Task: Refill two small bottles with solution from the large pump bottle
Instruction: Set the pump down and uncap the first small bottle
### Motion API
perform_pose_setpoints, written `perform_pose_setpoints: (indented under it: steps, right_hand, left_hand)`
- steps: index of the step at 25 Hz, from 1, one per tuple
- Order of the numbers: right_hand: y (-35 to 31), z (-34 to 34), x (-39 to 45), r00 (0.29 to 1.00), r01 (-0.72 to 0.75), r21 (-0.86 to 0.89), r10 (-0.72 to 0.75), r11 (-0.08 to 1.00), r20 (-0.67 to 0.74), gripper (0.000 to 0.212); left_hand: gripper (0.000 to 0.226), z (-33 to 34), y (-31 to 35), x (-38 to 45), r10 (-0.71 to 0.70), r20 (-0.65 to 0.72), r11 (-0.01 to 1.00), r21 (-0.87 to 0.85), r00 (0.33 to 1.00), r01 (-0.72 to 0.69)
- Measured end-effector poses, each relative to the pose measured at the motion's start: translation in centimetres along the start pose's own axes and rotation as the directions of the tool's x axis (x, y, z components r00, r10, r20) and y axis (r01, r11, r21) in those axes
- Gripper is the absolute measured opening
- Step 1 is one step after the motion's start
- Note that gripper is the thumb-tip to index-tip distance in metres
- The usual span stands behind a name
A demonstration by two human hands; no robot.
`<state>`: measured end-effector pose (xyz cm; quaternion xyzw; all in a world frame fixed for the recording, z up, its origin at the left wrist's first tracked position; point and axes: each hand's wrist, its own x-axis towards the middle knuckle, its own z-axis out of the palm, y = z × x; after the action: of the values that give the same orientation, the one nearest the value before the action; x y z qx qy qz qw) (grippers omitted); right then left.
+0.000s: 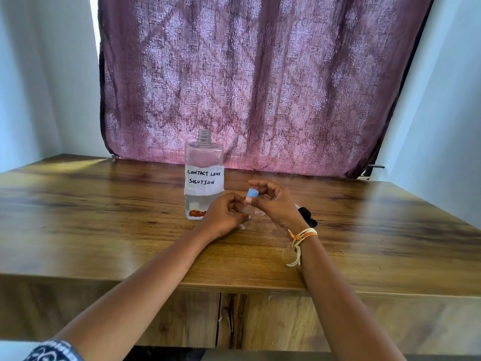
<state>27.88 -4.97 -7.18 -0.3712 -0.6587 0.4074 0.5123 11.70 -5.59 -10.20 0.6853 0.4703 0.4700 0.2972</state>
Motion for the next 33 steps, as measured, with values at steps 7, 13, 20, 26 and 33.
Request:
perform_pose_setpoints:
  steps: [7,13,20,26,33]
  right_hand:
    - [-0.1,0.4,0.1,0.998,-0.065,0.136,0.062,0.989,0.022,0.033]
    - [-0.6,-0.4,-0.1,0.989,-0.130,0.509,0.149,0.851,0.004,0.022]
    - [-0.4,-3.2,-3.1,0.959,-0.215,0.437,0.274,0.874,-0.076,0.022]
    - [-0.4,-7.5,-6.2,0.981,-0.153,-0.341,0.101,0.928,-0.167,0.019]
    - [0.1,-8.0,-7.6,0.994,-0.109,-0.655,0.083,0.747,-0.070,0.031]
  left_hand:
    - [0.031,0.0,-0.2,0.1,-0.002,0.004,1.000,-0.030,1.000,0.002]
    - [0.026,0.1,-0.1,-0.1,0.036,0.010,0.999,-0.017,0.999,-0.035]
    - [0.028,0.8,0.1,-0.6,0.064,0.125,0.997,-0.053,0.990,-0.057]
    - [0.035,0.5,0.0,-0.7,0.044,0.142,0.999,-0.001,0.989,-0.045]
    - [0.049,0.4,0.1,-1.0,0.001,0.141,1.000,0.028,0.990,-0.005]
